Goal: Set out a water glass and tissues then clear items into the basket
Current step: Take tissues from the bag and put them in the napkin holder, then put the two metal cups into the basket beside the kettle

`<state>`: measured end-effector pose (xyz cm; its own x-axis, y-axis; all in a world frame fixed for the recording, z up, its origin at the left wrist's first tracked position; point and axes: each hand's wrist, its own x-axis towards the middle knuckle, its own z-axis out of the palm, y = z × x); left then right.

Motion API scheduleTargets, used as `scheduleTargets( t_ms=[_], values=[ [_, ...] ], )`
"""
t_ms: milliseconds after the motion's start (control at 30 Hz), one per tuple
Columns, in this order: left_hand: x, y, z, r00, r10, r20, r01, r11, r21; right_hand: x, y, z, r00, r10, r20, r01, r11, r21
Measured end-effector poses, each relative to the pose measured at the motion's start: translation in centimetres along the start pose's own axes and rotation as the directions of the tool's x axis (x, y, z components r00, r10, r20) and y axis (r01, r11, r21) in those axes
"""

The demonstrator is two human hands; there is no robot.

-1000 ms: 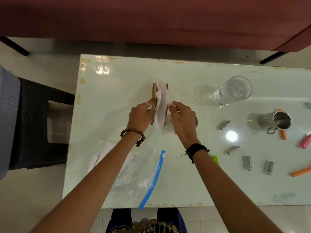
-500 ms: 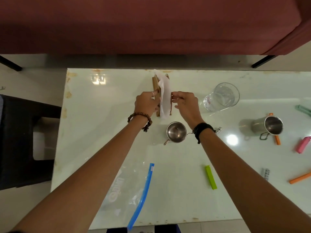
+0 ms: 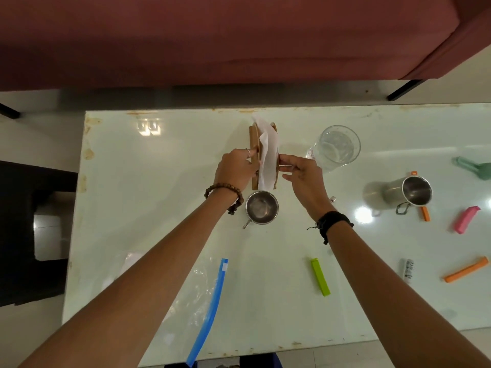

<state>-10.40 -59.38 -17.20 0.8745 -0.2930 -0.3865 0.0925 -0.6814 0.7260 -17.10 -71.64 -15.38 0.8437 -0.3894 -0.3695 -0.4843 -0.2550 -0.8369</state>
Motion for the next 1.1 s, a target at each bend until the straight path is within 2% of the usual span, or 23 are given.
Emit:
scheduleTargets(
  t_ms=[100,233,367,533,600,867,967,1100],
  values=[
    [-0.4,-0.1,0.0,1.0,-0.001,0.014,0.001,0.999,0.041,0.0,0.3,-0.1,1.0,-0.015,0.01,0.016,0.999,-0.04],
    [-2.0,-0.8,-0.1,0.998,-0.055,0.038,0.057,0.997,-0.047,0.0,0.9,-0.3,1.0,-0.003,-0.026,0.001,0.998,-0.06],
    [-5.3,-2.4,1.0,0.983,-0.18,0.037,0.183,0.978,-0.097,-1.7,1.9,-0.1,0.992,0.043,-0.123,-0.037,0.998,0.049],
    [-8.0,-3.1,2.7,0.971,-0.232,-0.062,0.236,0.967,0.09,-5.0,4.1,-0.1,0.982,0.148,-0.118,-0.122,0.972,0.201],
    [-8.5,-2.9,3.5,0.964,-0.249,-0.092,0.259,0.959,0.116,-6.1,5.1,-0.4,0.976,0.185,-0.114,-0.157,0.963,0.219],
    [-10.2,0.3,6.8,0.972,-0.224,-0.072,0.227,0.973,0.043,-8.4,7.4,-3.9,0.934,0.295,-0.2,-0.189,0.885,0.425],
    [-10.6,3.1,8.8,0.974,-0.228,-0.006,0.228,0.973,-0.034,-8.7,7.9,-7.2,0.901,0.317,-0.295,-0.149,0.866,0.477],
    [-9.8,6.9,11.7,0.968,-0.241,0.064,0.248,0.958,-0.141,-8.2,9.2,-11.7,0.794,0.419,-0.44,-0.147,0.836,0.529]
  ],
)
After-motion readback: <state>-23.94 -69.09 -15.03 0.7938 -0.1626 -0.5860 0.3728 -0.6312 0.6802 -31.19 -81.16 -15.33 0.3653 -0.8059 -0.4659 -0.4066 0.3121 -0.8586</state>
